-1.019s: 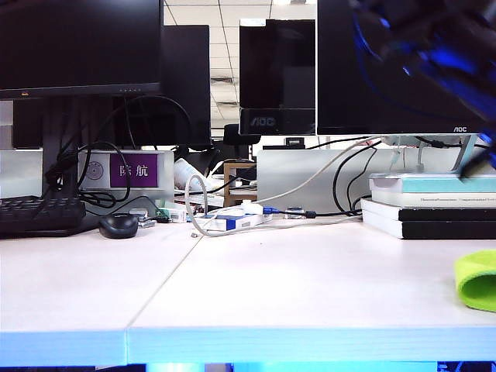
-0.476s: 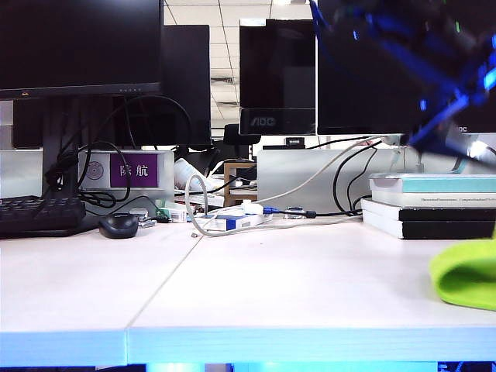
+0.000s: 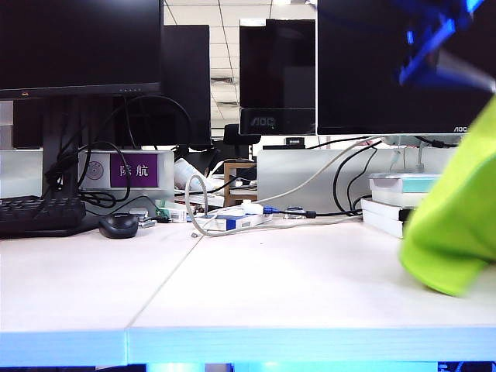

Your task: Wipe the table from left to right using the rag.

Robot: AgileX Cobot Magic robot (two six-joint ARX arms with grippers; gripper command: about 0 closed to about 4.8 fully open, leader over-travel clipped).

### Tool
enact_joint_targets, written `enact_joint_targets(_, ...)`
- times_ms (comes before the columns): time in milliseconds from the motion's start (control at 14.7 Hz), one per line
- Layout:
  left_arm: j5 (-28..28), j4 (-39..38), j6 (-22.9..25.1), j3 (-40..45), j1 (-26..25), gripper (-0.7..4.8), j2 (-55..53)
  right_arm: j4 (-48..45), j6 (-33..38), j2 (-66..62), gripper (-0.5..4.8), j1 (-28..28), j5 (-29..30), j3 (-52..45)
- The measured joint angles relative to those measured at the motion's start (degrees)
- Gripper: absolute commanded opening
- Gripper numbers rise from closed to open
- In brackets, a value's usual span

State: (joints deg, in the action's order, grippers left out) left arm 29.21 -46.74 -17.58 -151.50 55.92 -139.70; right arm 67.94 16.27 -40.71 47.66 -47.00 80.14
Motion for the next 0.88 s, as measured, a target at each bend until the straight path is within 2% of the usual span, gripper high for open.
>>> enact_joint_targets(272, 0.81, 0.81, -0.04, 0.00, 0.02, 4.36, 2.58, -0.33, 0.00, 3.02, -0.05, 0.00, -2.60, 0.04)
enact_joint_targets(476, 1.31, 4.37, -0.33, -0.63, -0.07, 4.37, 3.39, -2.47, -0.02, 3.91, -0.05, 0.00, -2.95, 0.02)
enact_joint_targets(748, 4.48, 5.38, -3.87, -2.08, -1.40, 4.36, 3.54, -2.54, -0.37, 3.93, -0.05, 0.00, -2.91, 0.02)
enact_joint_targets(816, 5.18, 5.68, -4.39, -2.47, -2.12, 4.37, 4.28, -2.56, -2.89, 3.96, 0.00, 0.02, -2.12, 0.02)
enact_joint_targets(883, 6.43, 5.86, -5.42, -2.51, -3.02, 4.37, 4.94, -2.56, -6.58, 3.93, 0.49, 0.02, -1.29, 0.02)
